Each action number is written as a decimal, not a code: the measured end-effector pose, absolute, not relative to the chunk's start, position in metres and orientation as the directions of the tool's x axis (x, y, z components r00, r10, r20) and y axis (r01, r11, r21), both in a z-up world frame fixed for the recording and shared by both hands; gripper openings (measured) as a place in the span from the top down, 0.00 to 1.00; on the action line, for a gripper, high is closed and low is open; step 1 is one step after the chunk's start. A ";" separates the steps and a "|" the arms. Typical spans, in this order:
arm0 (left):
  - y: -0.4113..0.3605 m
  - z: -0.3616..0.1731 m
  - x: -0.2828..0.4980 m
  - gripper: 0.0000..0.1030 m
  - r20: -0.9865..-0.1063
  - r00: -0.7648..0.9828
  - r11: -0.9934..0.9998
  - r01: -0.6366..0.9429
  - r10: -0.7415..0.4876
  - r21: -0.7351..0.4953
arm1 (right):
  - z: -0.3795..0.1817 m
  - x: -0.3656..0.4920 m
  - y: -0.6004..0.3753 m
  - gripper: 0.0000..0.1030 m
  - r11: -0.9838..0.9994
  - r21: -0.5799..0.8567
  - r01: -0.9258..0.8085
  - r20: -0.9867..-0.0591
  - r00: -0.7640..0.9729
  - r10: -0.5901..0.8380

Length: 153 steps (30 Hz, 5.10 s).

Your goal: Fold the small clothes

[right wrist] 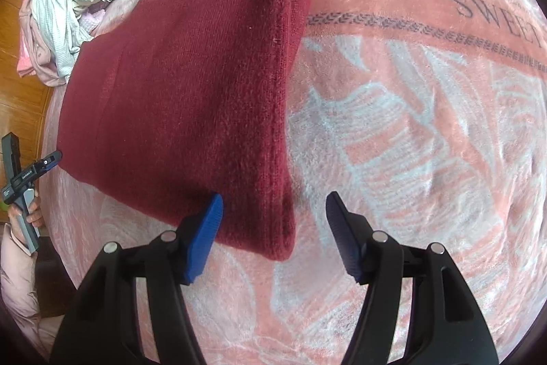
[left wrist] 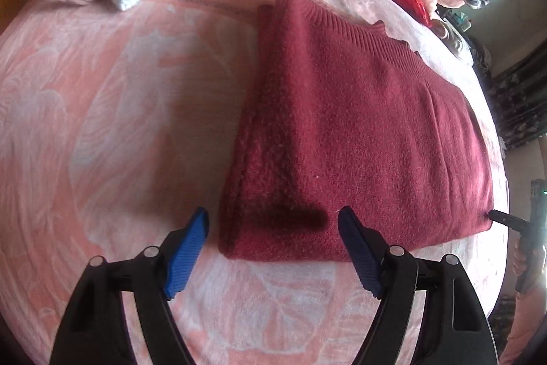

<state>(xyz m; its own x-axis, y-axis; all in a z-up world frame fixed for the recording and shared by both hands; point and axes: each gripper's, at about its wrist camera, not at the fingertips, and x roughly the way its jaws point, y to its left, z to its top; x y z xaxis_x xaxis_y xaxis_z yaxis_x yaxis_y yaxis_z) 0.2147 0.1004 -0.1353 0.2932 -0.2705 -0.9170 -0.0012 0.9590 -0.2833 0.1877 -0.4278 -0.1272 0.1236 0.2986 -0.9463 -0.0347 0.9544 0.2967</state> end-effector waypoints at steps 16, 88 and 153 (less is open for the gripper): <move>0.070 -0.160 0.226 0.20 -0.907 0.178 0.924 0.048 -0.381 -0.379 | -0.150 0.203 -0.408 0.55 0.917 0.391 -0.072 -0.915 0.079 0.396; 0.010 -0.141 0.241 0.32 -0.959 0.269 0.996 0.017 -0.091 -0.090 | -0.131 0.200 -0.460 0.42 0.944 0.330 0.019 -0.933 0.161 0.323; 0.016 -0.158 0.135 0.19 -0.973 0.210 0.995 0.019 -0.099 -0.097 | -0.136 0.055 -0.440 0.76 0.928 0.368 0.051 -0.930 0.030 0.367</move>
<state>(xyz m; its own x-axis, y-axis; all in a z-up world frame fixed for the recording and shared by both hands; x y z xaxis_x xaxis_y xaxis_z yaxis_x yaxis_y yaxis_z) 0.1345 0.0158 -0.1577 0.2104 -0.0987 -0.9726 0.0188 0.9951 -0.0969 0.0546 -0.4397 -0.1365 0.0296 0.3671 -0.9297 0.0513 0.9283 0.3682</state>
